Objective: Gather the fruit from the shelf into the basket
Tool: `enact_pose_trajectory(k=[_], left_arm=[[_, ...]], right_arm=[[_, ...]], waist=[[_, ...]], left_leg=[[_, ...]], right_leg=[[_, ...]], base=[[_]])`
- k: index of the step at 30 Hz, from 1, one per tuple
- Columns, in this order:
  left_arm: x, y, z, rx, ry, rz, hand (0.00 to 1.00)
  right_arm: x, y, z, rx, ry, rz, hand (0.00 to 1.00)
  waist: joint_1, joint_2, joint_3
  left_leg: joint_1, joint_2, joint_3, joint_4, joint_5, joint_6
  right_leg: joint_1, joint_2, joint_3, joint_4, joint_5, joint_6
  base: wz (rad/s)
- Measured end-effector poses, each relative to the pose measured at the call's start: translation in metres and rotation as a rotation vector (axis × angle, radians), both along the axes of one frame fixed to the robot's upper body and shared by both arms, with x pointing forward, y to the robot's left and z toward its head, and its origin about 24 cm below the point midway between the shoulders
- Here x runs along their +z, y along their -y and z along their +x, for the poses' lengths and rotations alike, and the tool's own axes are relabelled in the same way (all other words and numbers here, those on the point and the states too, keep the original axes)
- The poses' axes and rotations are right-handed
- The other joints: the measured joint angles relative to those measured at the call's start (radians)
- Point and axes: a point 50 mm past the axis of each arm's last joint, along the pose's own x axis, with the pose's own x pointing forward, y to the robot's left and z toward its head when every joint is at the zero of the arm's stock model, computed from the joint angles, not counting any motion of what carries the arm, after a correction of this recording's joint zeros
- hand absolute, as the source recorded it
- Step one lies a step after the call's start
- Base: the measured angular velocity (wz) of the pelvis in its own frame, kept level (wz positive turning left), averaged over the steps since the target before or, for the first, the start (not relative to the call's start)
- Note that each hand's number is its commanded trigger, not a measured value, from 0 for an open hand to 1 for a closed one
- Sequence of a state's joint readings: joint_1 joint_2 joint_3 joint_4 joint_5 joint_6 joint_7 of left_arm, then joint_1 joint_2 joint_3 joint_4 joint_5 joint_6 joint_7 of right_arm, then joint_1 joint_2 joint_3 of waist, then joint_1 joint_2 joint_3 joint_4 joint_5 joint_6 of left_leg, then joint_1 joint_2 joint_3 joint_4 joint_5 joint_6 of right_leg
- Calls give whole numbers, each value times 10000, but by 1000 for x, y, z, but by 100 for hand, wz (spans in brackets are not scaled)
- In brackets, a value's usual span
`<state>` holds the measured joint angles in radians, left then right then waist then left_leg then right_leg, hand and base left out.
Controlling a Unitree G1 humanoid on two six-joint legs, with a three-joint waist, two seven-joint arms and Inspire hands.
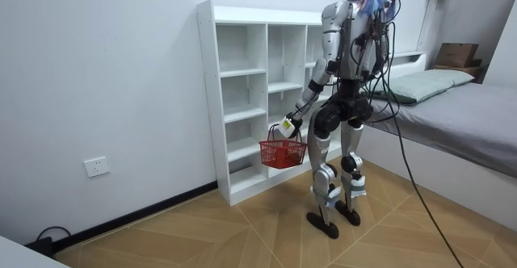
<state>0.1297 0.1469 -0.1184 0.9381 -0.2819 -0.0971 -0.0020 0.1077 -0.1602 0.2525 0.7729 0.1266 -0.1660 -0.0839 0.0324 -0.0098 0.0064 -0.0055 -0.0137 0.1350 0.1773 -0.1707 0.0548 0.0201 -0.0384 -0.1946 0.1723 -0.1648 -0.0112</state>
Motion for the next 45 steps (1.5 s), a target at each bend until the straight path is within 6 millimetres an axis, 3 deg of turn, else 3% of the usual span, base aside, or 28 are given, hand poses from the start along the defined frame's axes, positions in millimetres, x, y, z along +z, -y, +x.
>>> enact_pose_trajectory(k=[13,22,37,45], left_arm=[[-3,-10,-16,-251,-396,1766,100],[-5,-13,-27,-806,-748,2176,100],[-11,-19,-51,-725,-1629,2644,100],[-12,-24,-59,-933,-2175,2997,100]], right_arm=[[-3,24,-24,-1352,-111,-605,0],[-11,31,-45,-1736,-800,-803,0],[-38,42,-105,-2465,-3768,-1128,0],[-42,44,-113,-2804,-4618,-596,0]], waist=[[-348,-22,-2],[-306,-56,-1],[-272,-55,-27],[-295,-77,-43]], left_leg=[[359,6,15,-247,-43,-60],[522,14,241,-292,-85,-63],[732,22,321,-330,-120,-69],[867,25,286,-344,-170,-89]], right_leg=[[341,59,41,-221,6,18],[326,125,427,-232,-3,26],[506,194,580,-301,-12,34],[697,218,595,-376,-25,40]], base=[[-2],[-9],[-2],[0]])
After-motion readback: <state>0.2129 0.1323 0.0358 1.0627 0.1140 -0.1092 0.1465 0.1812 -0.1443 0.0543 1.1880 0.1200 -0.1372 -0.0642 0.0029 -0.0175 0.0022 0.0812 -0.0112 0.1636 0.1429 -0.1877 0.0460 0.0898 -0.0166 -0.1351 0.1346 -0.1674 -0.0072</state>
